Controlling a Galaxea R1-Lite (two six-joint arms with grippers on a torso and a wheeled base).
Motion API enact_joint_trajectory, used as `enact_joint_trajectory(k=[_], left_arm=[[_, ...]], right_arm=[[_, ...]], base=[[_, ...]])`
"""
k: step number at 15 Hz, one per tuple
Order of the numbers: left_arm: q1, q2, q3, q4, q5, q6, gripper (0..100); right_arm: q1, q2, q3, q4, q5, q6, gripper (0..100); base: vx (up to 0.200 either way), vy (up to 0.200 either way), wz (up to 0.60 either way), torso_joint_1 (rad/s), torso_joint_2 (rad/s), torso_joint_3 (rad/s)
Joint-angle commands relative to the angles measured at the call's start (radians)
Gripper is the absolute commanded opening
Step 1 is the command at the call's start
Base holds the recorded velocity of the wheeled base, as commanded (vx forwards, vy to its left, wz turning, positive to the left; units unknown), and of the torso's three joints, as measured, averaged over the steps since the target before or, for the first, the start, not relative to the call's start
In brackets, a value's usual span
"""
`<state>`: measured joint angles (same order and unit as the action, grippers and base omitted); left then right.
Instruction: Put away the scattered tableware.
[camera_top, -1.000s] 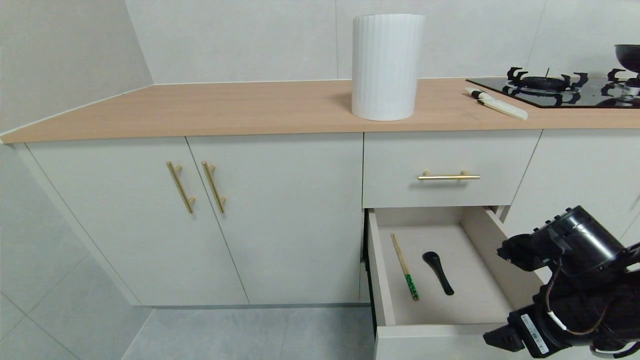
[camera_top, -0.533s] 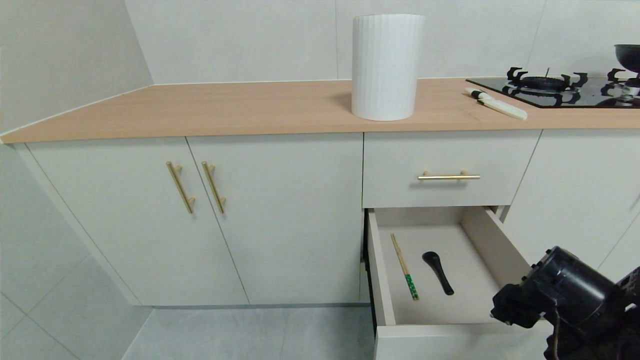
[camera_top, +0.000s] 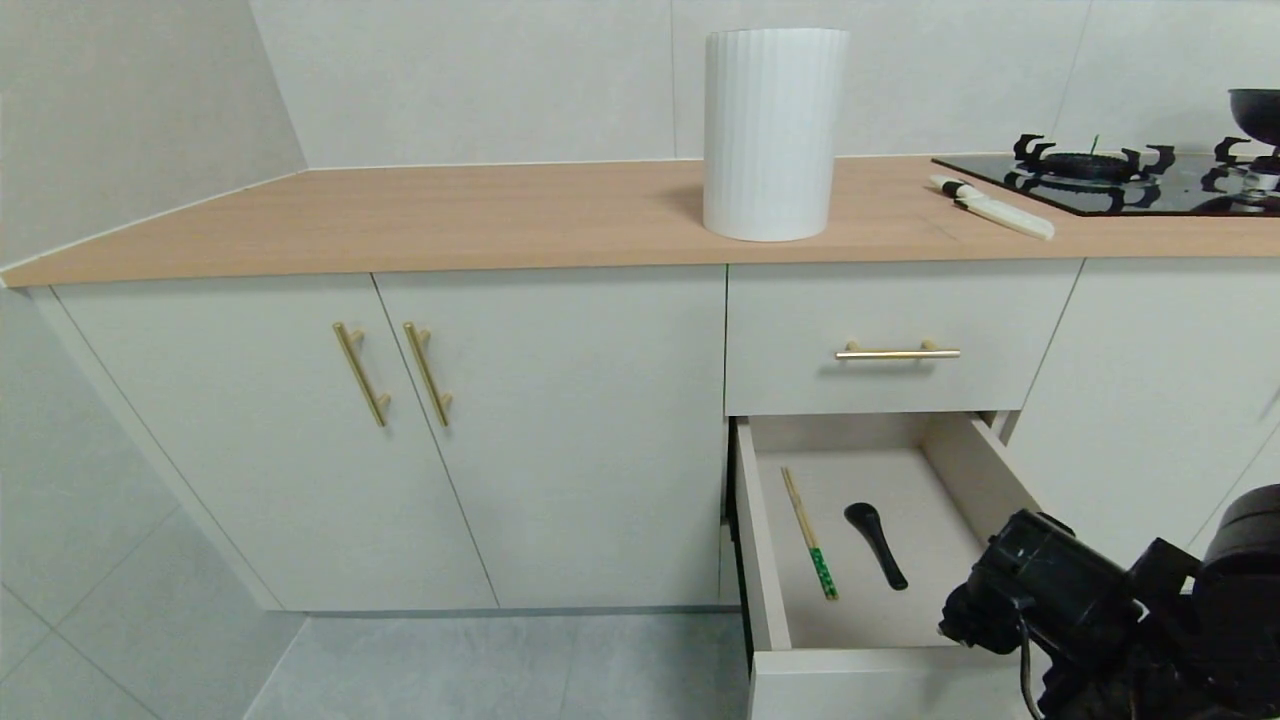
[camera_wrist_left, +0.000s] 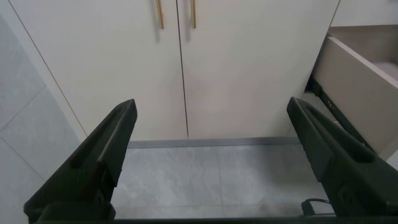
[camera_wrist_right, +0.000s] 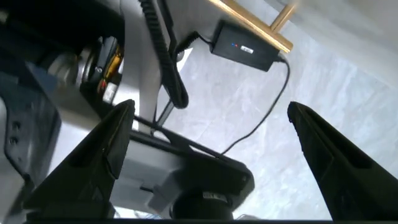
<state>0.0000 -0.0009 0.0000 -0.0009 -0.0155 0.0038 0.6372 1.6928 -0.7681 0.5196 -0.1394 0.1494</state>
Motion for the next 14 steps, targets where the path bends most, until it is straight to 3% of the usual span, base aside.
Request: enact_joint_trajectory(k=[1,14], left_arm=[[0.0,0.001,0.0,-0.001,0.0,0.001,100],[0.0,0.001,0.0,-0.001,0.0,-0.001,100]], right_arm=[[-0.007,0.056,-0.027,-0.012,0.0,0.036,100],[-0.087,0.151,-0.079,-0.181,-0.075,0.153,100]], base=[[0.0,0.0,0.0,0.0,0.0,0.0],[0.0,0.0,0.0,0.0,0.0,0.0]])
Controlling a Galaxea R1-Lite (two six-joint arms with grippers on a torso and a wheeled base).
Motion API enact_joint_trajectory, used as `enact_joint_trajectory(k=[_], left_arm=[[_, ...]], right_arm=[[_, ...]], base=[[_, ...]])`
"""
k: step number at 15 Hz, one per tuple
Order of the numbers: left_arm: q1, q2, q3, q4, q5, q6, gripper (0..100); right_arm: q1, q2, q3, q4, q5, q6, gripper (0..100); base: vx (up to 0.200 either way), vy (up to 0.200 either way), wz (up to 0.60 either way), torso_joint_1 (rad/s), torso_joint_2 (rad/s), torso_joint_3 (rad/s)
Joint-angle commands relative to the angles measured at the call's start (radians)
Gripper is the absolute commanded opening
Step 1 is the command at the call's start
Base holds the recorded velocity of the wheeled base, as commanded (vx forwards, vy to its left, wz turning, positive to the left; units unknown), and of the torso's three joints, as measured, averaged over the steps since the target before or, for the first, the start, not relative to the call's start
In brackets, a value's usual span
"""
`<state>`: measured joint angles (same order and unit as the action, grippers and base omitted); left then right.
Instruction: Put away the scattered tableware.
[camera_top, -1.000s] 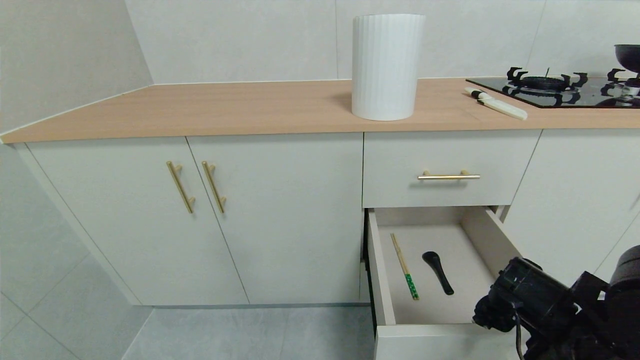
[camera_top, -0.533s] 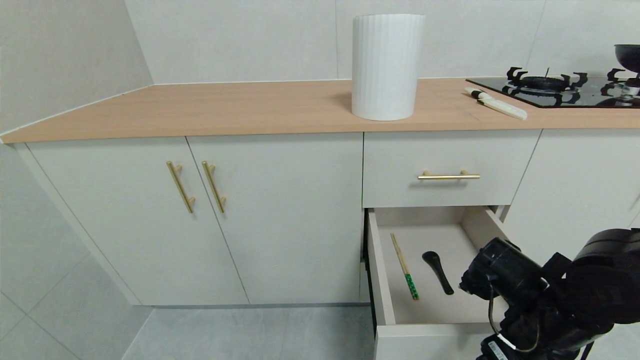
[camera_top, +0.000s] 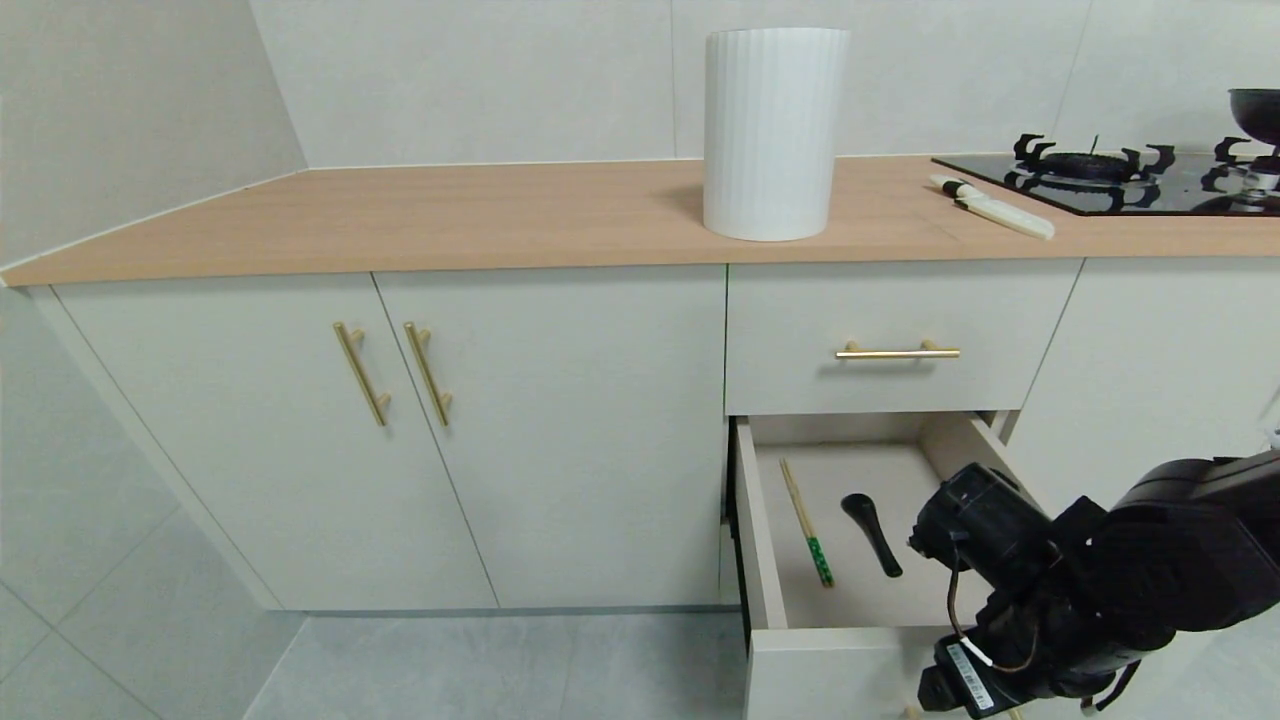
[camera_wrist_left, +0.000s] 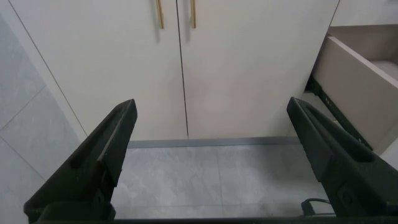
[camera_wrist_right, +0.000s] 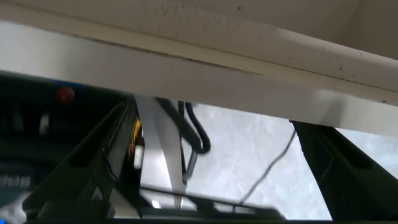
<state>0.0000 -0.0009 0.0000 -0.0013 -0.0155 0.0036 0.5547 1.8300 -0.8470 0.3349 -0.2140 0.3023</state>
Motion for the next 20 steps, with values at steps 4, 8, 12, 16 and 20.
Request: enact_joint_trajectory(k=[4,8,12,16,20], left_arm=[[0.0,0.001,0.0,0.001,0.0,0.001,100],[0.0,0.001,0.0,0.0,0.0,0.001,100],[0.0,0.001,0.0,0.0,0.0,0.001,100],[0.0,0.001,0.0,0.0,0.0,-0.001,100],[0.0,0.001,0.0,0.0,0.0,0.001,100]], right_arm=[[-0.047,0.055,0.0,-0.109,-0.024,0.021,100],[-0.09,0.11,0.005,-0.261,-0.034,0.05,100],[-0.121,0.153,0.019,-0.402,-0.034,0.052,100],[-0.141,0.233,0.032,-0.585,-0.065,0.078,100],[-0.164,0.315,0.054,-0.801,-0.087,0.08,100]], base=[[0.0,0.0,0.0,0.0,0.0,0.0],[0.0,0.0,0.0,0.0,0.0,0.0],[0.0,0.0,0.0,0.0,0.0,0.0],[0.0,0.0,0.0,0.0,0.0,0.0],[0.0,0.0,0.0,0.0,0.0,0.0]])
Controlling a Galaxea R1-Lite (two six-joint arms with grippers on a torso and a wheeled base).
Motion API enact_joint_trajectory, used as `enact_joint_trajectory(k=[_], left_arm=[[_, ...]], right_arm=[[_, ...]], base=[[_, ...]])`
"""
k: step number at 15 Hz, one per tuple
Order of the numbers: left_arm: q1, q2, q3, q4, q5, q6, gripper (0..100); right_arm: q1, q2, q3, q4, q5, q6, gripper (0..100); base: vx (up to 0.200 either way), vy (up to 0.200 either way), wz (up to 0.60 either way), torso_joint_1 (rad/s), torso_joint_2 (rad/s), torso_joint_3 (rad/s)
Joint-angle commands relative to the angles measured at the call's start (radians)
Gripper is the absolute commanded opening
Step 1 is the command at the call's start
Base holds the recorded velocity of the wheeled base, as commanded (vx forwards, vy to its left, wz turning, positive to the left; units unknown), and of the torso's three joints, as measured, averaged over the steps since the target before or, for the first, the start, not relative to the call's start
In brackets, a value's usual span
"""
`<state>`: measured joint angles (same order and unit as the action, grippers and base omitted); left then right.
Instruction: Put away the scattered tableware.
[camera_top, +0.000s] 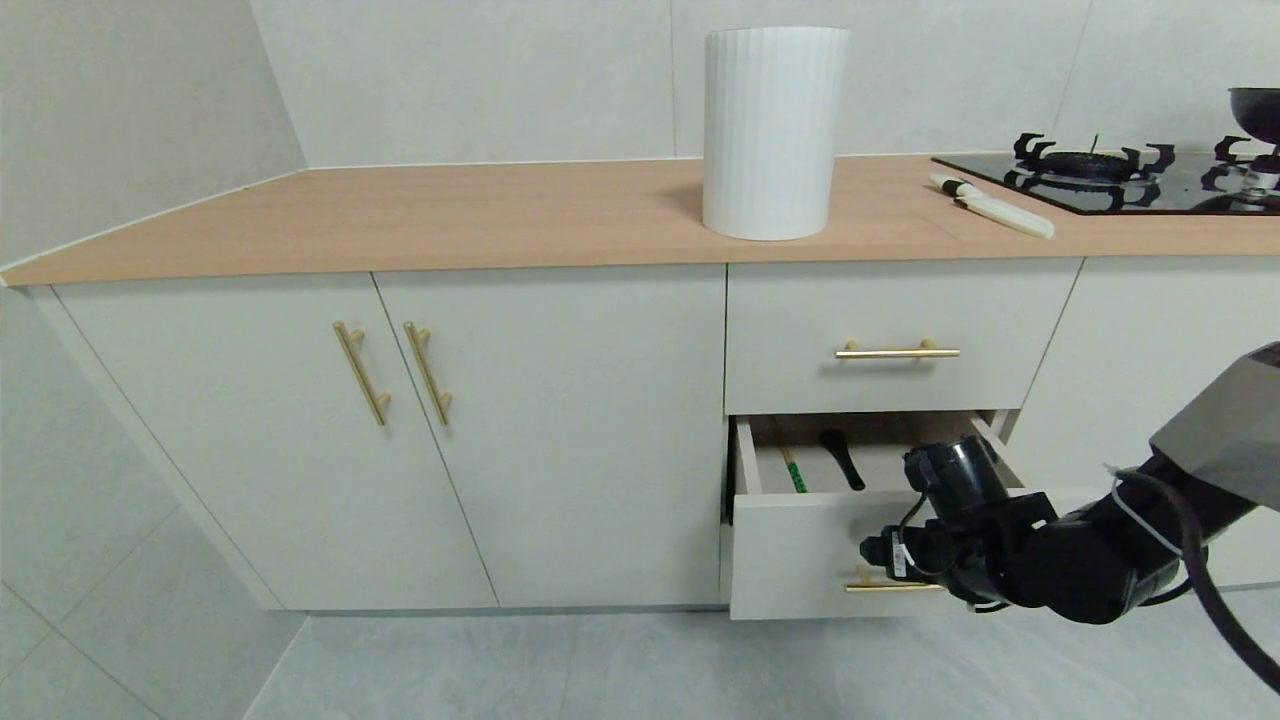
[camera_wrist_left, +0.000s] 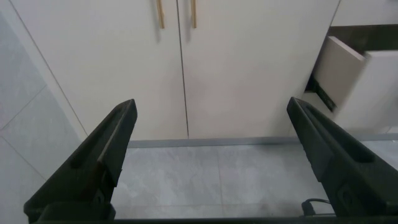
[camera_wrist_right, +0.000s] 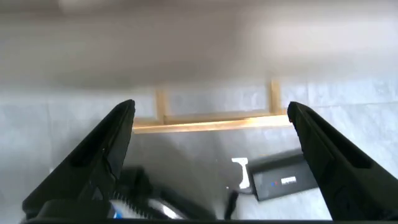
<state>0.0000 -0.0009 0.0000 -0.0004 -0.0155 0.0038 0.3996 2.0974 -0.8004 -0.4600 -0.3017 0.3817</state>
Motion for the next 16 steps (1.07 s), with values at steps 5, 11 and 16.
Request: enact_joint_trajectory(k=[5,11,16], left_arm=[[0.0,0.001,0.0,0.0,0.0,-0.001,100],[0.0,0.001,0.0,-0.001,0.0,0.001,100],[0.0,0.001,0.0,-0.001,0.0,-0.001,100]], right_arm=[[-0.03,0.181,0.004,-0.301,-0.059,0.002,100],[-0.056,0.285,-0.026,-0.539,-0.108,-0.001,100],[-0.082,0.323,-0.12,-0.569,-0.16,0.059,100]], base=[[0.0,0.0,0.0,0.0,0.0,0.0],[0.0,0.0,0.0,0.0,0.0,0.0],[0.0,0.0,0.0,0.0,0.0,0.0]])
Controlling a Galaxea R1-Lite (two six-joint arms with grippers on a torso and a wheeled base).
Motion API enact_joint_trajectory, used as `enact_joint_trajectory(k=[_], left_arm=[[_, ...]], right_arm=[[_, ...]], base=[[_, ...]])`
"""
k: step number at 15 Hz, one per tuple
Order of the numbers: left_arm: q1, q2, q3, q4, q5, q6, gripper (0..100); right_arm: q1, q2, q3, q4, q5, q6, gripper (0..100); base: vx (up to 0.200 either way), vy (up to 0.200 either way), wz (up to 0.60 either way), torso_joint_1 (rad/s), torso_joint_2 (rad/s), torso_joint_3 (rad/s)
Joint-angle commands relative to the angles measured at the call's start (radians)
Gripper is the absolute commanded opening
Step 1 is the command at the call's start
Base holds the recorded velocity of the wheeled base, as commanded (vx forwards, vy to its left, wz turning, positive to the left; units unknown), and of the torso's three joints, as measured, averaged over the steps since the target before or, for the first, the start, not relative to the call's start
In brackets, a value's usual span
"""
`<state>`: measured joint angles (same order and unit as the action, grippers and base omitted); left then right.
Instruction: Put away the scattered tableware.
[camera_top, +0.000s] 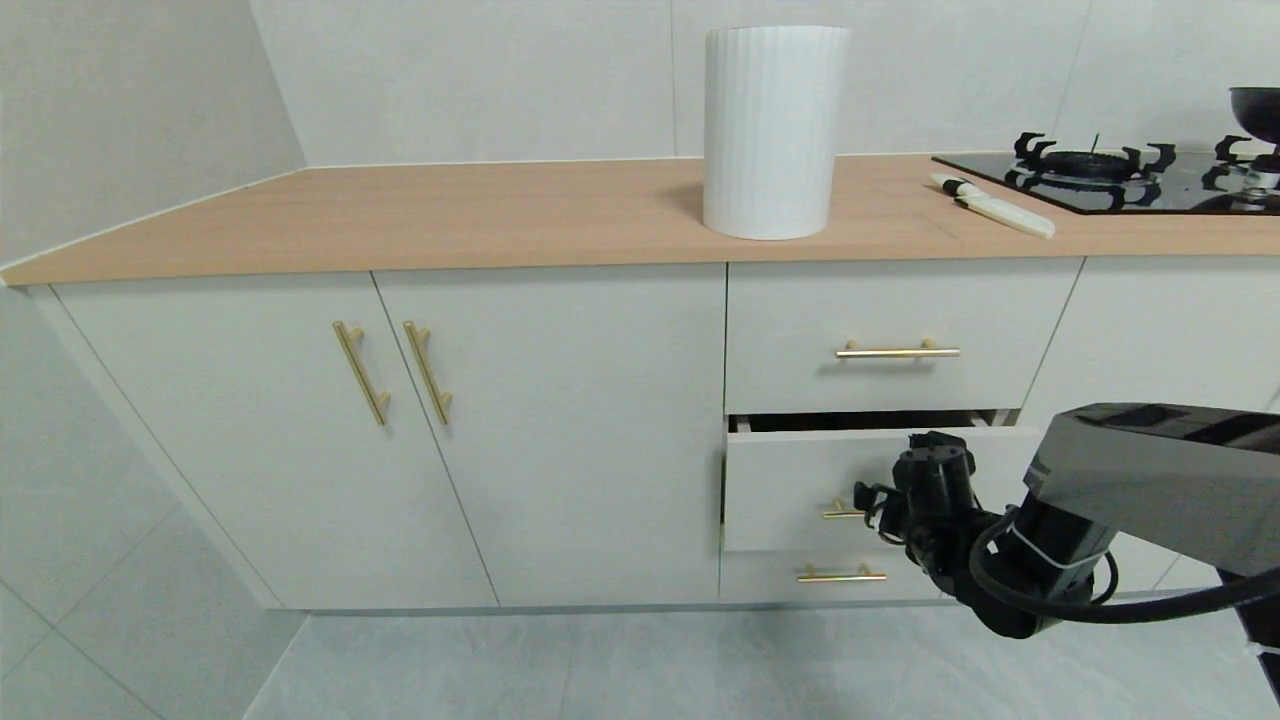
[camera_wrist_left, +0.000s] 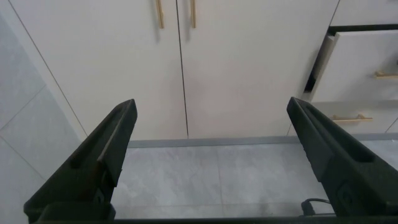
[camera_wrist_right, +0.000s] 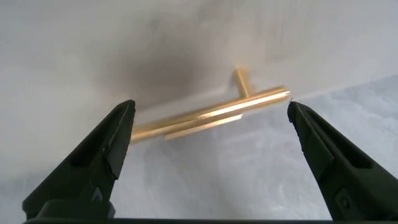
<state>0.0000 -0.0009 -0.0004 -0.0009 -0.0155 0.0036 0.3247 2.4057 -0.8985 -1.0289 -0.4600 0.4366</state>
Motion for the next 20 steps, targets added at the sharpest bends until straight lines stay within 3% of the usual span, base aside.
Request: enact_joint_trajectory(k=[1,13,20], left_arm=[[0.0,0.001,0.0,-0.001,0.0,-0.001,100],[0.0,0.001,0.0,0.001,0.0,-0.001,100],[0.0,0.001,0.0,-0.001,0.0,-0.001,100]], right_arm=[[-0.009,0.015,-0.04,0.0,-0.003,0.024,100],[-0.07,0.087,-0.234,0.001,-0.071,0.051,100],[-0.079,0.073,-0.22,0.009,-0.071,0.045,100]], base=[[0.0,0.0,0.0,0.0,0.0,0.0],[0.0,0.0,0.0,0.0,0.0,0.0],[0.0,0.0,0.0,0.0,0.0,0.0]])
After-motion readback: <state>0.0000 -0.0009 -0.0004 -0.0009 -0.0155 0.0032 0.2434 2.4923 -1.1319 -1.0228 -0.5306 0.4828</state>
